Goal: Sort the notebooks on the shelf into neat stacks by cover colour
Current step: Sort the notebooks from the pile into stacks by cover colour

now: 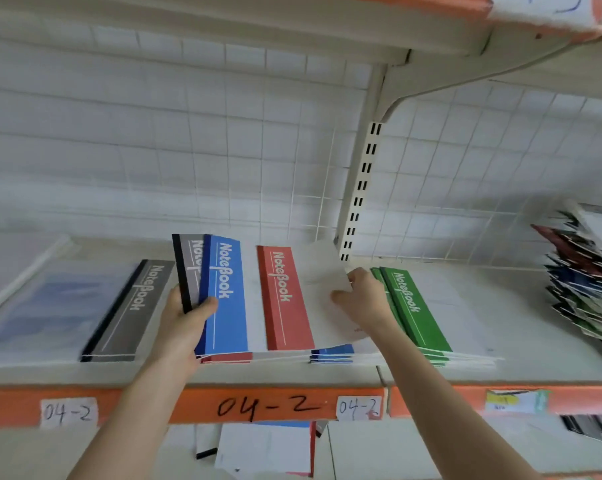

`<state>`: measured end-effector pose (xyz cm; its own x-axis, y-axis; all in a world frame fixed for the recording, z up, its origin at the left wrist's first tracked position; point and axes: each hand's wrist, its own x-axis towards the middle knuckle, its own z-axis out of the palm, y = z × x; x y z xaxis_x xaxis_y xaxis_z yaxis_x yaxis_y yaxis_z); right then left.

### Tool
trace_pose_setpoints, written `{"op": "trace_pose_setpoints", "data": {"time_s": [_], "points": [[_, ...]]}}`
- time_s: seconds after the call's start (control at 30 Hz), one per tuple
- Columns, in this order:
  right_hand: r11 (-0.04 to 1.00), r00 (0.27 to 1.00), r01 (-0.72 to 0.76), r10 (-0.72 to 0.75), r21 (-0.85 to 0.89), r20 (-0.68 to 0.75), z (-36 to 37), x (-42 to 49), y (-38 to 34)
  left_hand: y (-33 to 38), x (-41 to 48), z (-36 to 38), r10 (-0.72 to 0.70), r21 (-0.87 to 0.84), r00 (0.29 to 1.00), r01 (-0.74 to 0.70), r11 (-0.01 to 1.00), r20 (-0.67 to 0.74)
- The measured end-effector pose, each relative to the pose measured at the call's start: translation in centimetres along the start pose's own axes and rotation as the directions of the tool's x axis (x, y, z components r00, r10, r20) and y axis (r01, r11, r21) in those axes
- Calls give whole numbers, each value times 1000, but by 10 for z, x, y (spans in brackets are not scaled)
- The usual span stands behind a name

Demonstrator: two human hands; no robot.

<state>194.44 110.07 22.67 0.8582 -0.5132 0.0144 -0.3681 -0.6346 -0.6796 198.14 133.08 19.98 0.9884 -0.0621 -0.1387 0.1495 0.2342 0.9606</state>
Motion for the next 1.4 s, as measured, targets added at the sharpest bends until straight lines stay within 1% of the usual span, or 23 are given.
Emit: {"op": "trace_pose_setpoints", "data": {"time_s": [0.07, 0.13, 0.27, 0.47, 0.57, 0.63, 0.7, 0.73, 0.77, 0.8, 0.83, 0.87, 0.9, 0.93, 0.97, 1.0, 1.03, 1.1, 1.2, 1.33, 1.4], "points": [[994, 1000, -16, 19, -106, 26, 9, 0, -3, 4, 3, -24, -9, -2, 999, 9, 1000, -46], [981, 1000, -15, 18, -196, 16, 18, -1, -7, 7, 6, -47, -21, -8, 996, 20, 1000, -86], [961, 1000, -15, 12, -275, -13, 37, -6, -17, 17, 10, -88, -94, -39, 986, 89, 995, -140], [940, 1000, -2, 1, -341, -2, 68, -15, -35, 33, 11, -129, -114, -37, 986, 111, 993, -121], [925, 1000, -15, 23, -380, 19, 81, -24, -43, 36, 11, -139, -138, -22, 986, 136, 990, -97], [899, 999, -32, 37, -437, 4, 82, -29, -47, 37, 10, -143, -151, -16, 984, 150, 989, -91], [885, 999, -20, 2, -466, -38, 83, -33, -49, 37, 9, -145, -156, -6, 985, 156, 988, -80], [906, 996, 15, -49, -422, -69, 84, -36, -52, 38, 8, -144, -152, -4, 986, 152, 988, -69], [940, 989, 64, -103, -336, -101, 85, -39, -56, 39, 6, -142, -145, -9, 988, 145, 989, -50], [972, 982, 111, -139, -207, -127, 86, -43, -62, 40, 5, -139, -137, -22, 990, 136, 990, -26], [992, 986, 119, -123, -39, -111, 87, -49, -70, 41, 4, -136, -129, -38, 992, 129, 991, 3], [987, 997, 71, -67, 145, -27, 87, -55, -78, 41, 3, -131, -119, -54, 992, 121, 991, 30], [951, 995, -27, -4, 308, 101, 85, -61, -85, 40, 1, -126, -106, -67, 993, 110, 992, 54], [900, 970, -143, 44, 412, 240, 83, -67, -91, 39, 0, -120, -86, -76, 994, 91, 993, 71], [859, 936, -224, 57, 460, 348, 82, -72, -94, 38, -2, -113, -59, -80, 995, 66, 995, 86], [841, 914, -253, 47, 478, 402, 82, -75, -94, 36, -4, -105, -29, -78, 995, 36, 996, 95], [839, 915, -252, 44, 483, 402, 82, -76, -91, 34, -7, -96, 0, -73, 995, 8, 997, 104], [876, 950, -216, 87, 430, 299, 81, -74, -81, 30, -12, -79, 45, -68, 992, -37, 997, 120], [925, 986, -160, 131, 345, 105, 67, -64, -60, 23, -16, -59, 58, -61, 991, -50, 997, 124], [904, 971, -181, 226, 389, -74, 31, -54, -26, 17, -17, -40, 8, -48, 987, 0, 999, 163], [914, 956, -179, 249, 363, -155, 11, -48, -9, 15, -18, -33, -16, -30, 982, 22, 999, 189]]}}
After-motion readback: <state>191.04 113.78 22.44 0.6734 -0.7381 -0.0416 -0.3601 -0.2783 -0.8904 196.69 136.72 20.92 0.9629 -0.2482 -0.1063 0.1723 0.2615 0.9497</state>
